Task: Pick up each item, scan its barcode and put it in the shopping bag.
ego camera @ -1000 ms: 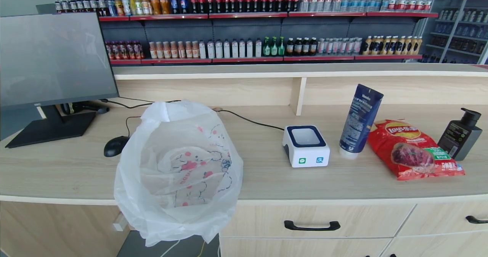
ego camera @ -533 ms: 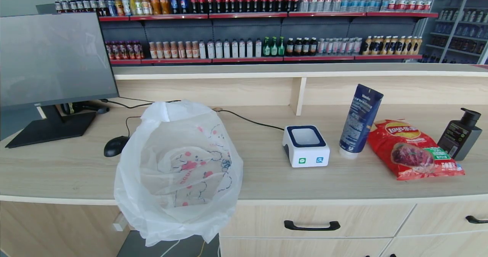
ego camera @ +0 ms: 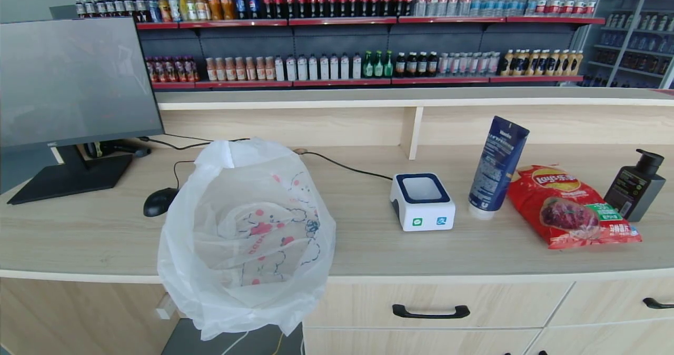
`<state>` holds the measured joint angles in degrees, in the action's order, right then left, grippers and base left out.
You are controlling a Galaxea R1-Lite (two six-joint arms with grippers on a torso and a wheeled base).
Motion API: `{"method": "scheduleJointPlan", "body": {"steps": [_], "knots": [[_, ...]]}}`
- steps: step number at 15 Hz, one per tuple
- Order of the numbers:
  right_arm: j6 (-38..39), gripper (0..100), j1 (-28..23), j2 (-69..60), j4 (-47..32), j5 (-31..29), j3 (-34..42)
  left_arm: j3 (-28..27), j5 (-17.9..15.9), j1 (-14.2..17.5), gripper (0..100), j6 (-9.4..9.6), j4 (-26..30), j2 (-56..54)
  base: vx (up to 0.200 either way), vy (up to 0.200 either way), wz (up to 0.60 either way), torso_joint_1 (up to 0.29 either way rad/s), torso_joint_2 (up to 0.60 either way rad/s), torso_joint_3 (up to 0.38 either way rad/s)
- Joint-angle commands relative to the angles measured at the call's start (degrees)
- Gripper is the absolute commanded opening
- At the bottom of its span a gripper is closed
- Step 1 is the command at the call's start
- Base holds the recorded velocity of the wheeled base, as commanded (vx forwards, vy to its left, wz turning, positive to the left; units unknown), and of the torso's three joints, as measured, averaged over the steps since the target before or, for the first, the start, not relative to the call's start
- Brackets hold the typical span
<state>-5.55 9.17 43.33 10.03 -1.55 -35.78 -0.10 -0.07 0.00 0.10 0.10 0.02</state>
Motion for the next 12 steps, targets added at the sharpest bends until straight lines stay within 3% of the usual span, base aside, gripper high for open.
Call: {"method": "scheduleJointPlan", "body": {"steps": [1,4,8,12], "knots": [[-0.9,100,0.4,19.3,4.6,-0.3,-9.8,0.0,0.0,0.0,100,-0.01,0.0,0.0,0.0,0.0,0.0,0.0,0.0,0.0],[3.5,100,-1.9,30.8,11.9,0.2,-8.4,0.0,0.1,0.0,100,-0.01,0.0,0.0,0.0,0.0,0.0,0.0,0.0,0.0],[2.8,100,-7.5,39.5,17.0,3.1,-9.5,0.0,0.0,0.0,100,-0.01,0.0,0.0,0.0,0.0,0.0,0.0,0.0,0.0],[1.6,100,-7.5,42.5,19.6,4.6,-10.5,0.0,0.0,0.0,100,-0.01,0.0,0.0,0.0,0.0,0.0,0.0,0.0,0.0]]}}
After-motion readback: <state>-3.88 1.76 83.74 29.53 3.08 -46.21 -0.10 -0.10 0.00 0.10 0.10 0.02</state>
